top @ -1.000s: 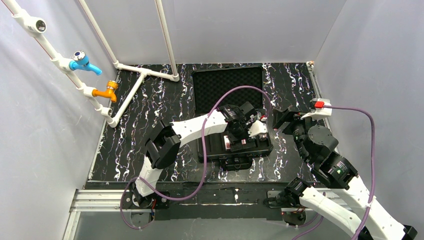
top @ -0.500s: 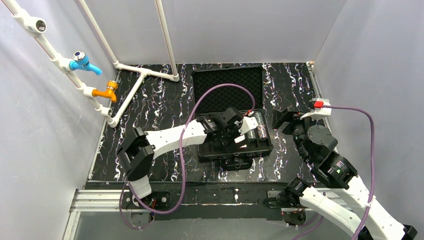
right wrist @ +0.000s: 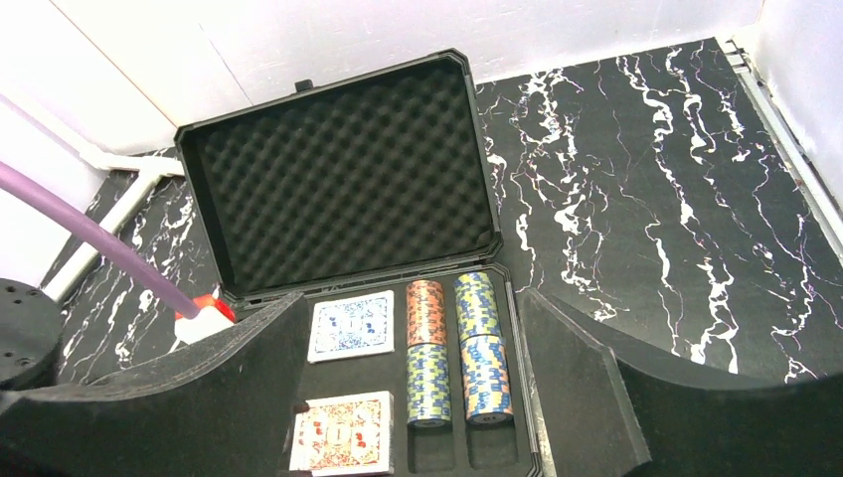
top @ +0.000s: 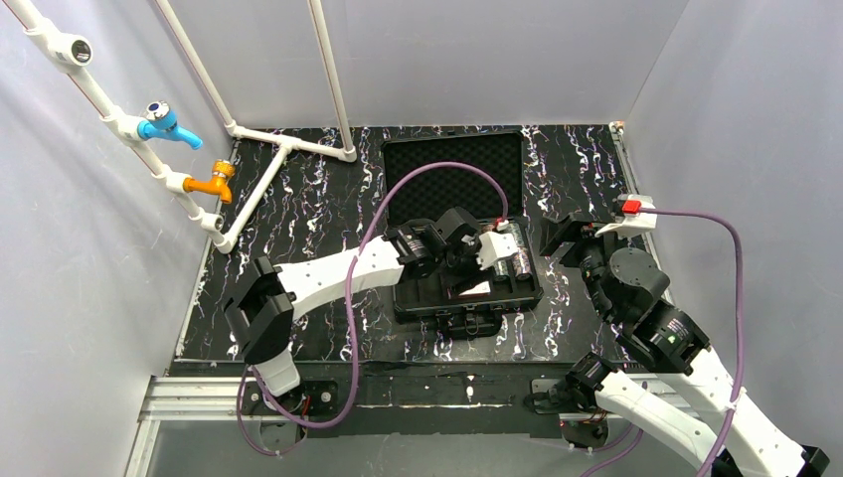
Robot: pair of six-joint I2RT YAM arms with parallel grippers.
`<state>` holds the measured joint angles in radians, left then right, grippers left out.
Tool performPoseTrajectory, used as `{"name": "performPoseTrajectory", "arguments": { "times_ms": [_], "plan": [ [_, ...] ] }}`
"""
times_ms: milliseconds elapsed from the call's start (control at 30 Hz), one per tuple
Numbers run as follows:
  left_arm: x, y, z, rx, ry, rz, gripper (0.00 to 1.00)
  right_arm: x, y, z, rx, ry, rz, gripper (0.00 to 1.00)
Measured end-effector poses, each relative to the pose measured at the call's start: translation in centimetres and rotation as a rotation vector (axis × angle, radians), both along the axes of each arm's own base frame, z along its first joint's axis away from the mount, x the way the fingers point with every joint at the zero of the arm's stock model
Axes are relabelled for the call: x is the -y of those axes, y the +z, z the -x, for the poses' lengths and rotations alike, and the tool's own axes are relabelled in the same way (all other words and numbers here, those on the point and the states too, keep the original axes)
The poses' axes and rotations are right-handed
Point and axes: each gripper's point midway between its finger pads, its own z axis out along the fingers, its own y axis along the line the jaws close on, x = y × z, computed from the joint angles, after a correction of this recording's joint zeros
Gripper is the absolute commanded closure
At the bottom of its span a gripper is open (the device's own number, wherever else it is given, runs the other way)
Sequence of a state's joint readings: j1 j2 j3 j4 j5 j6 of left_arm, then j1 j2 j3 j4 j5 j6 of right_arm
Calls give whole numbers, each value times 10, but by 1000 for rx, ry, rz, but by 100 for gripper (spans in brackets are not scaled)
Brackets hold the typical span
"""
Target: Pack up texas hold em set
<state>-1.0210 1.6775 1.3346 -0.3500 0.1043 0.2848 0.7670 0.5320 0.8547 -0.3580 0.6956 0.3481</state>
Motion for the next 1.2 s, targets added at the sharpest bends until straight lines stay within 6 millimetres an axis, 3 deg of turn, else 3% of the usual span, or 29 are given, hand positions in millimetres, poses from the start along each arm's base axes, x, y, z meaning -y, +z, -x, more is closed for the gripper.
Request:
{"name": "performPoseTrajectory", "arguments": {
  "times_ms": [367, 1000, 1200],
  "plan": [
    [5, -47, 4, -91, -18, -95, 85, -1, -1, -1, -6, 0, 1, 14],
    [-1, -48, -11, -64, 47, -101, 93, -10, -9, -6, -36, 17, 15, 13],
    [0, -56, -10, -82, 72, -77, 95, -13, -13, -8, -47, 20, 25, 13]
  ]
}}
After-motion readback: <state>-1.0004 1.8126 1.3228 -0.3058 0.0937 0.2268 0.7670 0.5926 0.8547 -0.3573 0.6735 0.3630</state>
